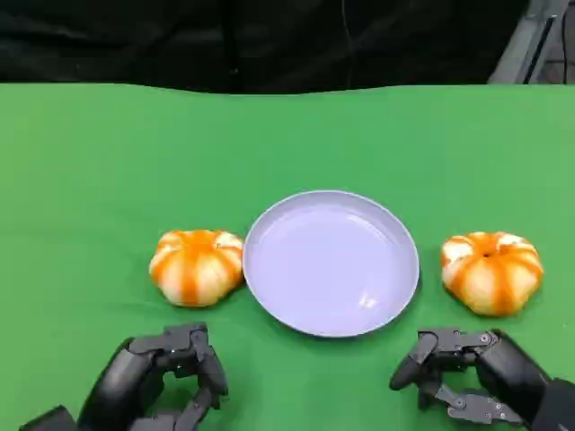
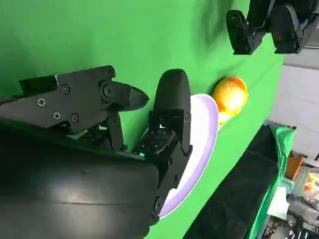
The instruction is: Grasp the bread from the table and place it into the plate.
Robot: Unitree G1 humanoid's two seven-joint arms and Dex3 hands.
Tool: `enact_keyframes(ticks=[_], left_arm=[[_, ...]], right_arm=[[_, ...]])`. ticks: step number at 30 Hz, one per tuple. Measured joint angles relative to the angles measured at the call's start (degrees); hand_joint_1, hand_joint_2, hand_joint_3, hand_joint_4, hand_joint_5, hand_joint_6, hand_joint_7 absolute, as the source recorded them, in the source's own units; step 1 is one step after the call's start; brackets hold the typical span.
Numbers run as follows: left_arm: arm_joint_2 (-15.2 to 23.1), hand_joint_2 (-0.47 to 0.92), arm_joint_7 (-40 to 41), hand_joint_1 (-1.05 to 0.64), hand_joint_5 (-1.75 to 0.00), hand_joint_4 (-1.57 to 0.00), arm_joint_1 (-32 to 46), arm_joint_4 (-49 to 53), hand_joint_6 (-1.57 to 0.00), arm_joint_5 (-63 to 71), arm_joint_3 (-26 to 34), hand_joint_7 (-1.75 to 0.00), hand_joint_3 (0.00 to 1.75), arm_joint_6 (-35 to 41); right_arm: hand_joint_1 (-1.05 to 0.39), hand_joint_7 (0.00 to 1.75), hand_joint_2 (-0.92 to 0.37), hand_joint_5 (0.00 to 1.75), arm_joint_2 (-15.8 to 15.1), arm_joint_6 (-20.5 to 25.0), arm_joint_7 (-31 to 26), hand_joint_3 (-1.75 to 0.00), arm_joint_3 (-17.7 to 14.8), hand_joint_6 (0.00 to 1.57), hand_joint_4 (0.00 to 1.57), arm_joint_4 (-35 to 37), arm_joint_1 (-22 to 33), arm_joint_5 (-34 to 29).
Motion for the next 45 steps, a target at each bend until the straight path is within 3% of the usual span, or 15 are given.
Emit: enact_keyframes(ticks=[39,40,41,43,45], left_arm=[[0.01,0.51,1.08,-0.04,-1.62,-0.74,-0.73,0.49,-0.83,0.18,0.35,-1.36,1.16,-0.10],[0.01,0.69,1.08,-0.15,-1.02,-0.72,-0.73,0.51,-0.79,0.18,0.35,-0.79,0.76,-0.10],[0.00,0.80,1.53,-0.19,-0.70,-0.78,-0.73,0.49,-0.85,0.29,0.36,-0.45,0.53,-0.08],[-0.03,0.90,3.27,-0.21,-0.31,-0.83,-0.66,-0.07,-0.87,0.46,0.51,-0.11,0.36,0.32],[-0.08,0.92,4.37,-0.21,-0.21,-0.84,-0.66,-0.86,-0.87,0.45,0.58,-0.04,0.33,0.91]], right_arm=[[0.02,0.96,-0.92,1.48,0.00,0.04,0.53,-0.48,0.00,0.83,0.70,-0.13,-0.06,0.07],[0.02,0.96,-0.92,1.48,0.00,0.04,0.53,-0.48,0.00,0.83,0.70,-0.13,-0.06,0.07],[0.02,0.96,-0.92,1.48,0.00,0.04,0.53,-0.48,0.00,0.83,0.70,-0.13,-0.06,0.07],[0.02,0.96,-0.92,1.48,0.00,0.06,0.54,-0.47,0.00,0.83,0.70,-0.14,-0.05,0.08],[0.01,0.96,-0.92,1.48,0.00,0.06,0.54,-0.47,0.00,0.82,0.70,-0.13,-0.05,0.08]])
